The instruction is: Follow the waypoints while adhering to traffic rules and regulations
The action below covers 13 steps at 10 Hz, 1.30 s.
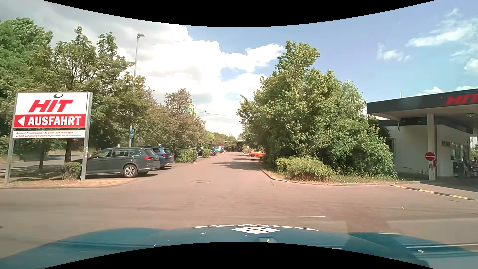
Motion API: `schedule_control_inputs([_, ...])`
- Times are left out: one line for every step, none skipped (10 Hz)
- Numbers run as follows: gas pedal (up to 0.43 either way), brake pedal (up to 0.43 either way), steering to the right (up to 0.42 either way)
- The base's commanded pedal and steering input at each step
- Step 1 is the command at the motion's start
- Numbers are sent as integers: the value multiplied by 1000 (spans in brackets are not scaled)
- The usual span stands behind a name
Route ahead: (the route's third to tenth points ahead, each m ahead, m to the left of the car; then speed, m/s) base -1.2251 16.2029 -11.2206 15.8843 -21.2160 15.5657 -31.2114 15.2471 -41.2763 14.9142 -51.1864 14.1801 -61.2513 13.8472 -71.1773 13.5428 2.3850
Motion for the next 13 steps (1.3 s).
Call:
schedule_control_inputs([20,0,-68])
schedule_control_inputs([20,0,-98])
schedule_control_inputs([20,0,-146])
schedule_control_inputs([20,0,-196])
schedule_control_inputs([39,0,-238])
schedule_control_inputs([39,0,-298])
schedule_control_inputs([39,0,-350])
schedule_control_inputs([39,0,-382])
schedule_control_inputs([67,0,-425])
schedule_control_inputs([98,0,-466])
schedule_control_inputs([110,0,-494])
schedule_control_inputs([110,0,-535])
schedule_control_inputs([110,0,-574])
